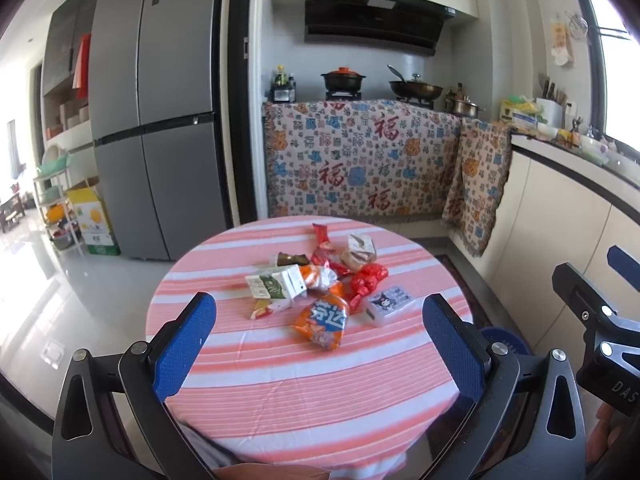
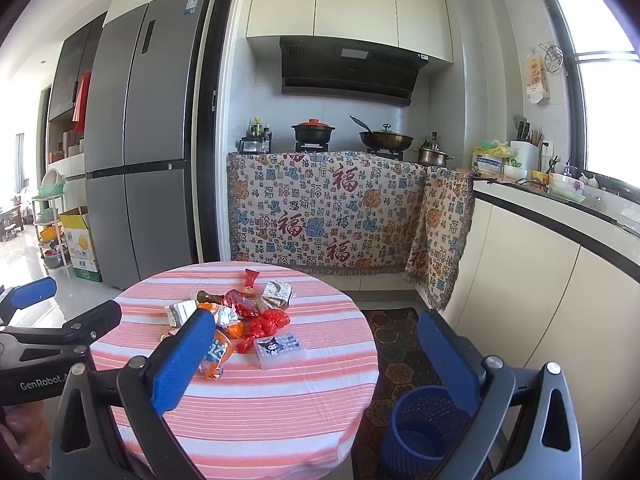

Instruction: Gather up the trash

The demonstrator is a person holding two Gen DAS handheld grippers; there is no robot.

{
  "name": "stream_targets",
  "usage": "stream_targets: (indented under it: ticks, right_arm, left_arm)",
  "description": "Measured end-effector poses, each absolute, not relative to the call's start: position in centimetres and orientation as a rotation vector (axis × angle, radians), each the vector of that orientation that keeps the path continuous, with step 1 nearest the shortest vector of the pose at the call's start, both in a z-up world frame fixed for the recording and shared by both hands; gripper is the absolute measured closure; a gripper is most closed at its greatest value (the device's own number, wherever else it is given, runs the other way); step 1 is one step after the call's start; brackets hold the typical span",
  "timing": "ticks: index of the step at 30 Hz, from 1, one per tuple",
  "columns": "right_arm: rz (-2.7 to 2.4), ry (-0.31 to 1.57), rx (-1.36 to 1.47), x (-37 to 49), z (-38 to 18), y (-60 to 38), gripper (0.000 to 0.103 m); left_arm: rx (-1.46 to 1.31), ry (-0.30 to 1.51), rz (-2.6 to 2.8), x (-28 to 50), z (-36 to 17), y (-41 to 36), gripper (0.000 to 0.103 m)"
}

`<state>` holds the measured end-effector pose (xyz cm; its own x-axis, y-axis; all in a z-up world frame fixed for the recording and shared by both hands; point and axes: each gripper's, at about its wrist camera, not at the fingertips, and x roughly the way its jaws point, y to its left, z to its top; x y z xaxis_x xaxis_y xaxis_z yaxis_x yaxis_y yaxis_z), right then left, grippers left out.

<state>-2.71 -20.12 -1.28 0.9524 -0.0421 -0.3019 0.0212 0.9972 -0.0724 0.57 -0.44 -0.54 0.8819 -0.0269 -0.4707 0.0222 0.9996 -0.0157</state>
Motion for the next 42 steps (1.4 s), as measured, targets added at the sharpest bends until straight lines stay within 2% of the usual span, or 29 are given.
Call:
stream_targets:
  ticks: [42]
  right_arm:
    - [-0.033, 0.317, -0.064, -2.6, -1.4, -20.5, 0.0]
  left_arm:
    - [-0.008, 0.496, -0.031, 0.51, -1.35, -0.86, 0.0]
